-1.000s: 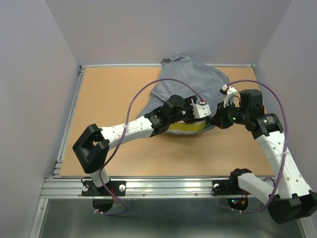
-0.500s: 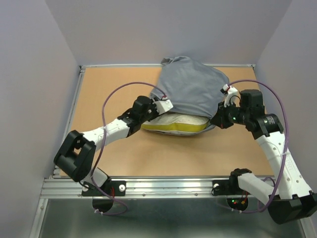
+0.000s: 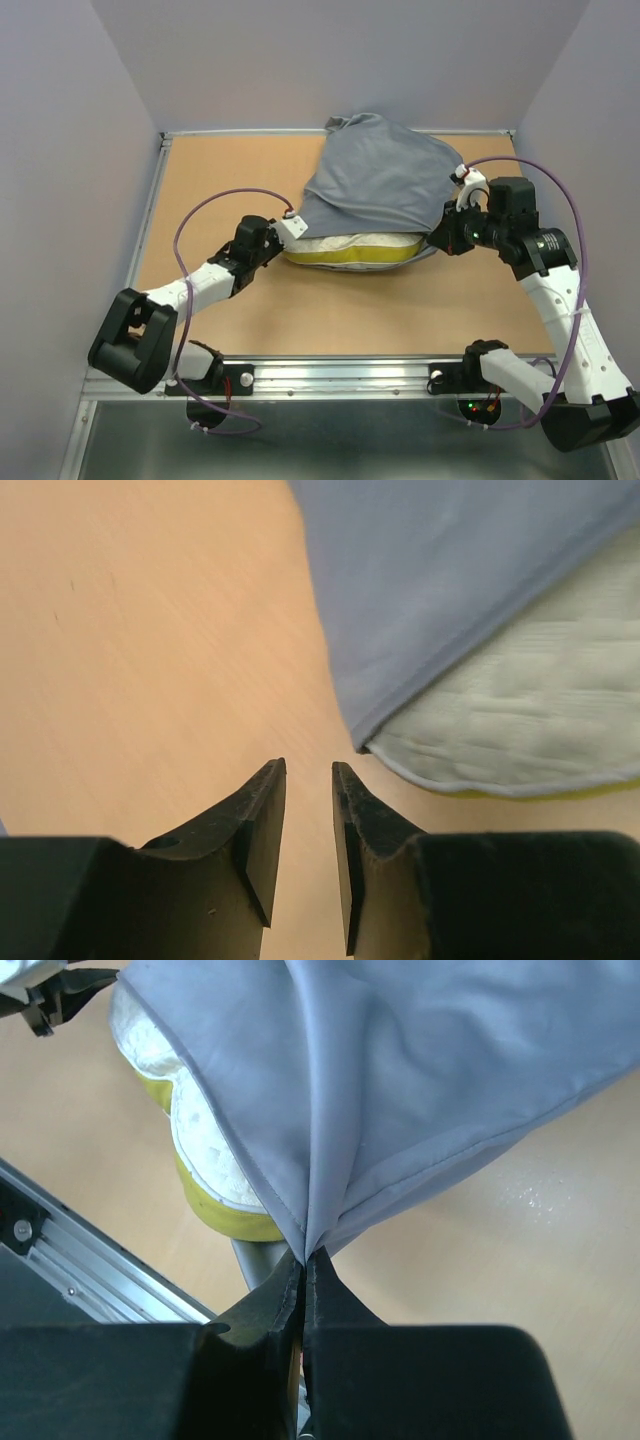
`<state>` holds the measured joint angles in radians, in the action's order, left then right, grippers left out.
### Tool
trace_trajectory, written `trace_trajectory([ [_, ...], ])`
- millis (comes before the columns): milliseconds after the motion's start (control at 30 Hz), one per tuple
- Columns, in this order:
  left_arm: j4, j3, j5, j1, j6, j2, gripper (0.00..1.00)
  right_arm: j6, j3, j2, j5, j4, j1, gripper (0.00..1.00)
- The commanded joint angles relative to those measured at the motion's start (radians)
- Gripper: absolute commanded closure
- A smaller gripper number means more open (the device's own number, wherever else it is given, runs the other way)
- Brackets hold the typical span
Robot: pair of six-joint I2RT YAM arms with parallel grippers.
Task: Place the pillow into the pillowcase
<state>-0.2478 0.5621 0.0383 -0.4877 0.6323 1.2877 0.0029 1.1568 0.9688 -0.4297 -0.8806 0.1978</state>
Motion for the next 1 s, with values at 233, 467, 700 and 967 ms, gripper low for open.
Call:
trace_trajectory([
  [233, -0.067, 0.091, -0.167, 0.066, -0.089, 0.049, 0.62, 0.028, 0.077, -0.009, -0.073, 0.054, 0.000, 0.99],
  [467, 0.123, 0.226, -0.390, -0.083, -0.033, -0.280, 0.30, 0.011, 0.049, 0.004, -0.093, 0.058, 0.000, 0.99],
  [700, 0.116, 0.464, -0.345, -0.382, -0.079, -0.096, 0.24, 0.031, 0.047, 0.010, -0.104, 0.074, 0.000, 0.99],
  [967, 0.024, 0.607, -0.388, -0.531, -0.020, 0.090, 0.24, 0.057, 0.044, -0.010, -0.119, 0.088, -0.001, 0.99],
])
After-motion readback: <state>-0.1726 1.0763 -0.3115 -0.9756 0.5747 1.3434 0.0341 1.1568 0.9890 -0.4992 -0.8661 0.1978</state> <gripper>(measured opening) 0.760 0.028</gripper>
